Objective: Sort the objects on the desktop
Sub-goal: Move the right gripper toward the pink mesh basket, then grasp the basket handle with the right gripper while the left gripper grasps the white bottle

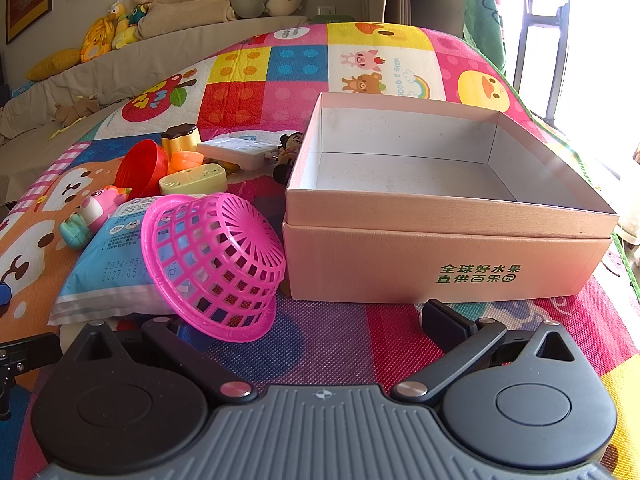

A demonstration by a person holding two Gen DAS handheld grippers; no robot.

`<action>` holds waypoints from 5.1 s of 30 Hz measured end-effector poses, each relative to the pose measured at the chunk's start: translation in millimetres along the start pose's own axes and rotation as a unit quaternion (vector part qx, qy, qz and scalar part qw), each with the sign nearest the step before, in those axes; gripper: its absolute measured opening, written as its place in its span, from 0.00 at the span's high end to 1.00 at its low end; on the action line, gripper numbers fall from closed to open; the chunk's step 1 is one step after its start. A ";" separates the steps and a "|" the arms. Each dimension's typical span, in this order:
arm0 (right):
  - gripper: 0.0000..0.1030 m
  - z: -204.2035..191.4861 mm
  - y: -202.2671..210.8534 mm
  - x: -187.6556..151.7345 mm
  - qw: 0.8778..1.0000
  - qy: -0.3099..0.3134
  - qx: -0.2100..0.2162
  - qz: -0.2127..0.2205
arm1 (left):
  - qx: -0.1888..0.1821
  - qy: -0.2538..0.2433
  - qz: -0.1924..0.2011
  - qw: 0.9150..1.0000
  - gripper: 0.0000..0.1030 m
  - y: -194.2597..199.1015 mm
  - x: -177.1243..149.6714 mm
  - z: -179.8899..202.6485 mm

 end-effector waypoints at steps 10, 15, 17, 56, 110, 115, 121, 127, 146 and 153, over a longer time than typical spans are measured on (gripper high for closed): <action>0.00 0.2 0.1 -0.3 1.000 0.000 0.000 0.000 | 0.000 0.000 0.000 1.000 0.00 0.0 0.0 0.0; 0.00 0.4 0.3 -0.5 1.000 0.000 0.000 0.000 | 0.000 0.000 0.000 1.000 0.00 0.0 0.0 -0.1; 0.00 0.6 0.3 -0.7 1.000 0.000 0.000 0.000 | 0.000 0.000 0.000 1.000 0.00 0.0 0.0 0.0; 0.00 -16.1 30.5 -0.1 0.995 0.052 0.082 -0.029 | -0.017 -0.008 -0.023 1.000 0.00 5.9 2.2 -4.0; 0.38 -67.5 5.2 33.0 0.981 0.078 0.175 -0.034 | -0.058 -0.025 0.021 0.998 0.00 31.4 17.9 -9.0; 0.43 -46.0 34.8 10.6 0.983 0.103 0.150 -0.035 | -0.067 -0.029 0.001 0.997 0.00 12.1 19.0 19.6; 0.42 1.5 73.4 -30.5 0.991 0.096 0.090 -0.035 | -0.097 0.008 -0.044 0.994 0.00 2.3 22.1 33.6; 0.21 37.6 72.7 -32.6 0.998 0.018 0.051 -0.014 | -0.061 0.035 -0.047 0.996 0.00 2.4 26.8 38.7; 0.00 30.5 52.2 -34.2 0.998 0.001 0.046 -0.033 | 0.058 -0.002 -0.017 0.998 0.07 9.3 22.8 -18.8; 0.00 24.4 50.0 -35.7 0.998 0.024 0.031 -0.043 | -0.010 -0.004 -0.015 1.000 0.11 3.1 29.9 13.4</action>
Point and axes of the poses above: each gripper's, at about its wrist camera, not at the fingertips, and y roughly against the way its jaws point, z to its right, x to its top, the point moved 4 cm from there along -y, roughly the way its jaws point, and after that the axes turned 5 degrees about -z, right-handed, at the moved point
